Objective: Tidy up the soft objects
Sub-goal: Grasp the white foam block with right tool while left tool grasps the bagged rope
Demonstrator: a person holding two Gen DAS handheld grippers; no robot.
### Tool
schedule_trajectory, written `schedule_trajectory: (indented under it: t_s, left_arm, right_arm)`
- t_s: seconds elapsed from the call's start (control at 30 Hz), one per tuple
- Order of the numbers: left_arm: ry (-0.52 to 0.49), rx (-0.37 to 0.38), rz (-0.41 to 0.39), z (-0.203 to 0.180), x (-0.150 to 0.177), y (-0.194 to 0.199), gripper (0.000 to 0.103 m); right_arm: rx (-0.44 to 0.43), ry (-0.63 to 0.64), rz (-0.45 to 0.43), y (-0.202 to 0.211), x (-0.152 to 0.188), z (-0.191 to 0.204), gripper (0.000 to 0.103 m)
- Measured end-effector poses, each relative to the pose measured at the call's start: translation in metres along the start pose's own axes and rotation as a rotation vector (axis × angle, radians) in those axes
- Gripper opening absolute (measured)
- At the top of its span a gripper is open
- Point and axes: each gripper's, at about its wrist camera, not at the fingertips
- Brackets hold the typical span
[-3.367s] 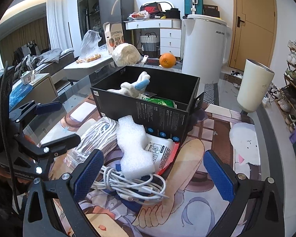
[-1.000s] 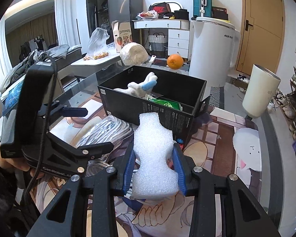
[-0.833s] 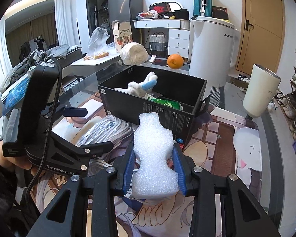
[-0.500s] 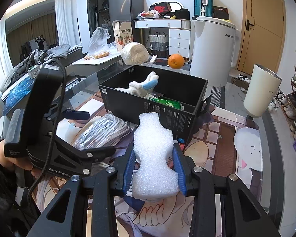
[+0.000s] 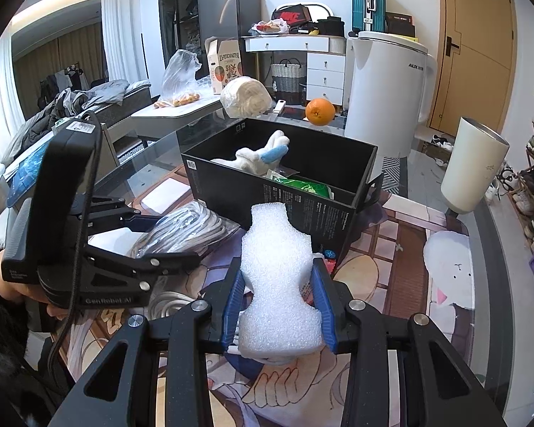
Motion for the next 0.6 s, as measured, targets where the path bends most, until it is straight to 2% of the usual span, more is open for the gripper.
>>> schedule_trajectory:
  t_s: [0.2,0.37,0.6]
  left_arm:
    - [-0.006,0.005,-0.040,0.004,0.006,0.012,0.039]
    - [-0.018,0.016,-0.074,0.006,0.011,0.023,0.038]
    - [-0.042,0.019,-0.162,0.012,0.006,0.051,0.038]
  right_arm:
    - [-0.001,0.005,-0.006,0.002,0.000,0.002,0.037]
    - [0.001,0.015,-0.012,0.005,0.000,0.005,0.037]
    - [-0.002,0.032,-0.034,0.015,-0.003,0.007,0.037]
Point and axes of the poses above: each gripper's, at about its wrist camera, not at the fingertips, and y roughly against the way its jaws point, z to its left, x to its underside, and after that the axes turned 5 degrees about z, right-handed
